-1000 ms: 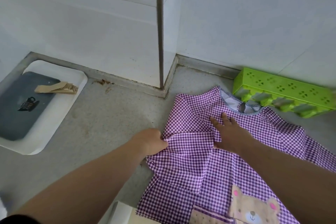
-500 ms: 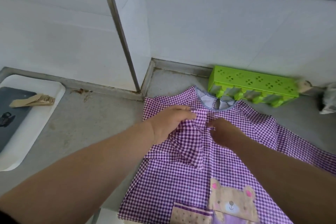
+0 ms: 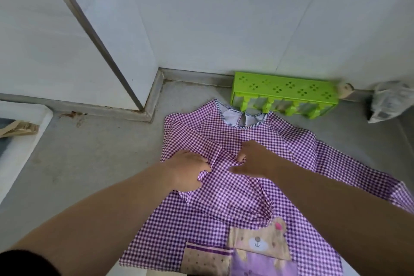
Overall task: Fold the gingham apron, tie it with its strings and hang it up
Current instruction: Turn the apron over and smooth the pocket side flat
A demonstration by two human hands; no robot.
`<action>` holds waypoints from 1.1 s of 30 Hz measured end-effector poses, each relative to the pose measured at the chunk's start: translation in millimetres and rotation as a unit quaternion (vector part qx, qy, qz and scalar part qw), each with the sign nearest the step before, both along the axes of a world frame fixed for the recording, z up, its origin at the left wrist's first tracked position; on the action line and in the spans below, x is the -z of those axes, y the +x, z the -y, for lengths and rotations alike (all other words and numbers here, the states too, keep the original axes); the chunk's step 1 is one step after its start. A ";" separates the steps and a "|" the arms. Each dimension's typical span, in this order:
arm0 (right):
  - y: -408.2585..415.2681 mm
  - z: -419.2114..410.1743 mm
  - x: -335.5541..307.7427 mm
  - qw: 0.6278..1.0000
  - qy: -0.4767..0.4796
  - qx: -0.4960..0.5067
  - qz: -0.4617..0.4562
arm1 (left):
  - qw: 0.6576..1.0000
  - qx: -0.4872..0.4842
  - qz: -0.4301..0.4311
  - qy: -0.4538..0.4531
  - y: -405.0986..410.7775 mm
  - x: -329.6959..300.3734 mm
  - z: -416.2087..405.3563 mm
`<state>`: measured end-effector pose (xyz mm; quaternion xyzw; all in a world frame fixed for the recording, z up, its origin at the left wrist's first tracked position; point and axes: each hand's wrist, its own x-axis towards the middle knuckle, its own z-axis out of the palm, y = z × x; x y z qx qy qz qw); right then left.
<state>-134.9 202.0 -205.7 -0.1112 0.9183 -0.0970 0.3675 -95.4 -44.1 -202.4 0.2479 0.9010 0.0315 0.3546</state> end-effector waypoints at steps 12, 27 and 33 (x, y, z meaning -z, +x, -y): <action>3.3 -21.7 -1.5 0.998 0.056 0.028 0.030 | 0.997 -0.064 -0.034 0.019 -4.6 7.1 -9.6; -26.9 -129.1 -6.8 0.962 0.128 0.210 -0.121 | 0.990 -0.110 -0.009 -0.086 -10.1 20.6 -17.5; 8.3 -106.7 -9.7 0.978 0.058 0.071 -0.186 | 0.988 -0.114 -0.014 -0.104 -12.8 21.5 -16.2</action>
